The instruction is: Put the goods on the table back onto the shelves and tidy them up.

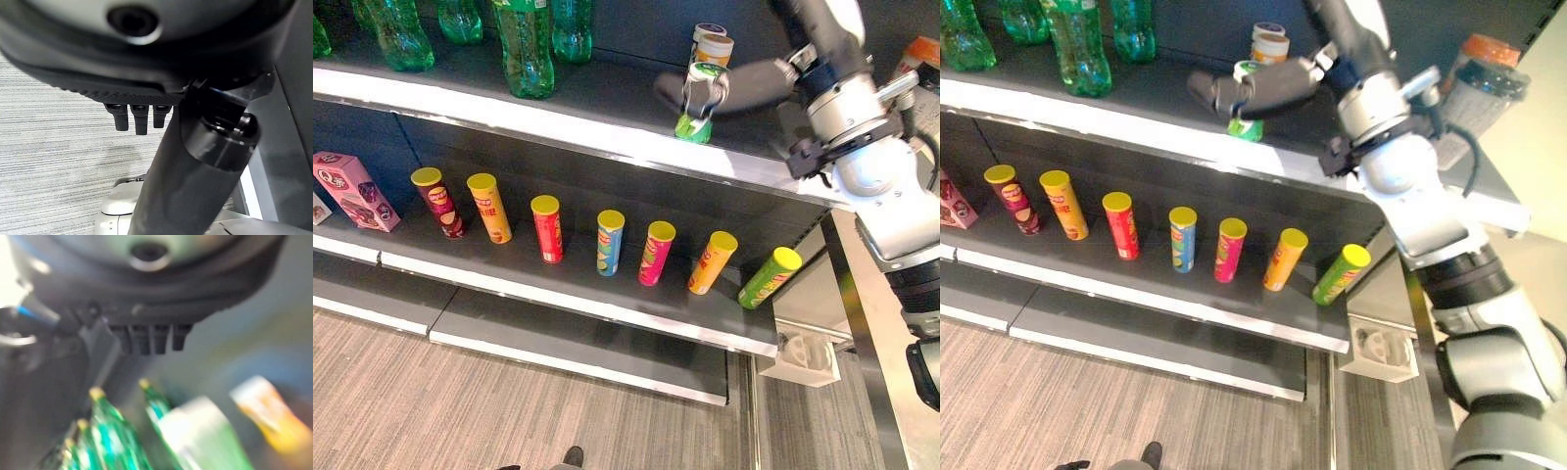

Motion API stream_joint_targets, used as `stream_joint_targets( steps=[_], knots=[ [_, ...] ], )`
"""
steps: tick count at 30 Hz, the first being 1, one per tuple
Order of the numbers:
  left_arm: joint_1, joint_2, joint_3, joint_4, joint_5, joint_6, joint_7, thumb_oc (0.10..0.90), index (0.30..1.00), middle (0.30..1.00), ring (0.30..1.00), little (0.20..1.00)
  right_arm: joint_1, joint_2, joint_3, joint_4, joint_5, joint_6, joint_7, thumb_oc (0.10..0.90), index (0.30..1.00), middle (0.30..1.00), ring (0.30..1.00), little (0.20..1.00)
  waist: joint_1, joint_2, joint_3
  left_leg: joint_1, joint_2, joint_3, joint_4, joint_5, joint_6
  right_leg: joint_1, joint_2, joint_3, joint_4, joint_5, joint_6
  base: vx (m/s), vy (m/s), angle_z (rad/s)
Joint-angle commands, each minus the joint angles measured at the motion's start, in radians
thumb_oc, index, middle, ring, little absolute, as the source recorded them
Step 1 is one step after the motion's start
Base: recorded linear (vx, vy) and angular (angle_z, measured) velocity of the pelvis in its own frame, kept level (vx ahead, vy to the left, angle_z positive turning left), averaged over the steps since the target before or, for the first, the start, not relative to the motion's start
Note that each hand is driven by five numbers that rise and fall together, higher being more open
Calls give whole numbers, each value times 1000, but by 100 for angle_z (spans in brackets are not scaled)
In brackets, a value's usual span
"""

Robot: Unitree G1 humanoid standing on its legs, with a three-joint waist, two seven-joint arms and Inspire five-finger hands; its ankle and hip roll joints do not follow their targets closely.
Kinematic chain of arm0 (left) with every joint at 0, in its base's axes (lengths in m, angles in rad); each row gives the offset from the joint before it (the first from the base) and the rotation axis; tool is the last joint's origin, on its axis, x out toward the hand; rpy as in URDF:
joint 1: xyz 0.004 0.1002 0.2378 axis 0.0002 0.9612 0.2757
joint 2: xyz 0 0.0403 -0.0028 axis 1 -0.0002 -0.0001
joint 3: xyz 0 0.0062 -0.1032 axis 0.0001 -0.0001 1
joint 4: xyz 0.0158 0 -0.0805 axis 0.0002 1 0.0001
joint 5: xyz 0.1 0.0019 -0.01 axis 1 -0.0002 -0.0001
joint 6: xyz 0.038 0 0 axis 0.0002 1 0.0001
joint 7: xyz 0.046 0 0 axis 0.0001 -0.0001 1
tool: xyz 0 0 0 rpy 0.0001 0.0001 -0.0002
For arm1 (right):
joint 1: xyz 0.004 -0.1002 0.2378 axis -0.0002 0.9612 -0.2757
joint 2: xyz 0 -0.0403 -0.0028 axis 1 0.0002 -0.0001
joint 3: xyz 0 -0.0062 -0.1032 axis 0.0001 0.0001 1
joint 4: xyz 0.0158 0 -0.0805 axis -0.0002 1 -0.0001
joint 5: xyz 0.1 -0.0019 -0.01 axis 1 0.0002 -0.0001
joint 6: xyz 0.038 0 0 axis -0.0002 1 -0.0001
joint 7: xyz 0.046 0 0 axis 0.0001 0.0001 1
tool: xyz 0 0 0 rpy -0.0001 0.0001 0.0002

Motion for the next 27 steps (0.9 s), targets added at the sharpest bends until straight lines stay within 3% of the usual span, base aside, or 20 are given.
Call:
stream_joint_targets(
  steps=[1, 3, 6, 8, 10, 16, 23, 27],
  knots=[
    [-24, 24, -37, 20, 5, -11, 20, 800, 900, 900, 900, 900, -69, -52, -91, -96, -29, -107, -105, 800, 900, 900, 900, 900, -3, 25, -115, 39, 52, 108, 3, -110, 4, -83, -11, 52, 67, -2, 3, -6, -12, -5],
    [-26, 26, -34, 27, 8, -10, 21, 800, 900, 900, 900, 900, -35, -50, -119, -145, -26, -111, -96, 800, 900, 900, 900, 900, -7, 25, -117, 41, 53, 111, 3, -110, 4, -84, -10, 55, 66, -2, 2, -22, -14, -9],
    [-36, 20, -31, 29, 39, -13, 9, 800, 900, 900, 900, 900, 119, -21, -155, -342, 40, -138, 21, 800, 900, 900, 900, 900, -49, 40, -122, 52, 59, 140, 2, -112, 2, -91, -5, 81, 59, 0, 1, -49, -14, -21],
    [-38, 22, -30, 30, 42, -16, 7, 800, 900, 900, 900, 900, 156, -21, -161, -378, 54, -139, 48, 800, 900, 900, 900, 900, -54, 41, -124, 56, 61, 150, 1, -112, 1, -94, -4, 90, 57, 3, 1, -39, -7, -29],
    [-49, 19, -36, 13, 51, -25, -2, 800, 900, 900, 900, 900, 296, 28, -164, -469, 136, -147, 138, 800, 900, 900, 900, 900, -86, 54, -121, 64, 66, 178, 1, -114, -3, -101, -4, 105, 52, 10, 2, -50, -13, -38],
    [-66, 41, -23, -63, 76, -52, -20, 800, 900, 900, 900, 900, 619, 83, -170, -623, 15, -148, 255, 800, 900, 900, 900, 900, -146, 91, -108, 85, 76, 242, -4, -118, -4, -122, -3, 155, 40, 26, 8, -16, -15, -42],
    [-57, 27, -21, -118, 84, -74, -30, 800, 900, 900, 900, 900, 1001, 147, -156, -557, -84, -135, 342, 800, 900, 900, 900, 900, -206, 118, -84, 99, 81, 281, -10, -116, -7, -133, -3, 188, 33, 33, 10, -11, -8, -26],
    [-59, 16, -27, -114, 87, -80, -42, 800, 900, 900, 900, 900, 1124, 177, -98, -330, -210, -109, 347, 800, 900, 900, 900, 900, -219, 118, -78, 101, 85, 284, -10, -114, -11, -131, -1, 185, 32, 33, 11, -15, -8, -4]
  ],
)
